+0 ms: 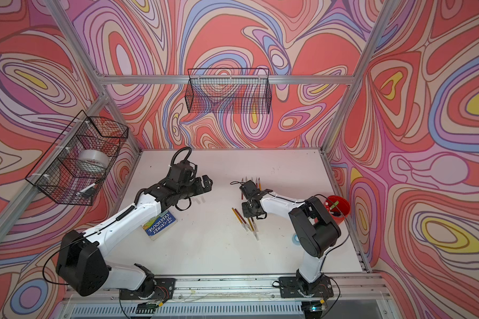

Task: Remove protective caps from carving knives
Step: Pick up the carving knife from the center of the board.

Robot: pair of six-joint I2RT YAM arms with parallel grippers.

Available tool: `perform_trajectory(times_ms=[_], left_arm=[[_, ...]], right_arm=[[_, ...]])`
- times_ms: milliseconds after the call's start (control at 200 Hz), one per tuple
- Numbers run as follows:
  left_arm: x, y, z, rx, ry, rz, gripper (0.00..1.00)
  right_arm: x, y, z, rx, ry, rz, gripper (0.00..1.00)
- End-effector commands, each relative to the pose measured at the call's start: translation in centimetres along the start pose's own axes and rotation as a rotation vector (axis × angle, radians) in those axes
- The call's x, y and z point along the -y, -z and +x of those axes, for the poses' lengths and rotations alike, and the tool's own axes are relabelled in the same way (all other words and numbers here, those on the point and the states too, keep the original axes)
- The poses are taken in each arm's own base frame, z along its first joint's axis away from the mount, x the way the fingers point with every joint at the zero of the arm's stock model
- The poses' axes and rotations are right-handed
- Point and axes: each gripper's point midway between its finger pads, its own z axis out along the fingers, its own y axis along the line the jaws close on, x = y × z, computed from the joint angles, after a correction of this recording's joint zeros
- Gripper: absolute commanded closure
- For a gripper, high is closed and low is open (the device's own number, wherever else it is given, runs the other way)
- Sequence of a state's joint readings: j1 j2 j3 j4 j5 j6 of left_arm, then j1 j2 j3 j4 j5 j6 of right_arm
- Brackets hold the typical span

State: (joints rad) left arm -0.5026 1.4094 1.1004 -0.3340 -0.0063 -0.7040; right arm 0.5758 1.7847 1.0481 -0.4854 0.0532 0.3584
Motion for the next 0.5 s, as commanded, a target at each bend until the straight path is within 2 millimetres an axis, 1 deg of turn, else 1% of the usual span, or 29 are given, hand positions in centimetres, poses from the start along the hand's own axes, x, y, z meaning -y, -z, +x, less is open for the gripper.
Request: perform_trajectory(times_ms=[0,135,260,496], left_arm=[[-0.6,-0.3,0.4,-0.015,0.015,-0.012,0.03],[-0.8,-0.4,0.6,-0.018,0.019,-0.014,0.03],[-0.8,-0.4,0.6,-0.02,0.022,-0.012,0.03],[-0.9,-0.2,0.5,-0.014,0.024,-0.012,0.03]], right_arm=[[0.1,-0.5,0.0,-0.012,0.011,0.014,0.83],[0.1,-0.8,0.2,-0.018,0.013,0.015,0.83],[0.2,-0.9,0.2,-0.02,0.014,0.019,0.9],[0.2,0.4,-0.3,0.002,0.025,0.02,0.92]])
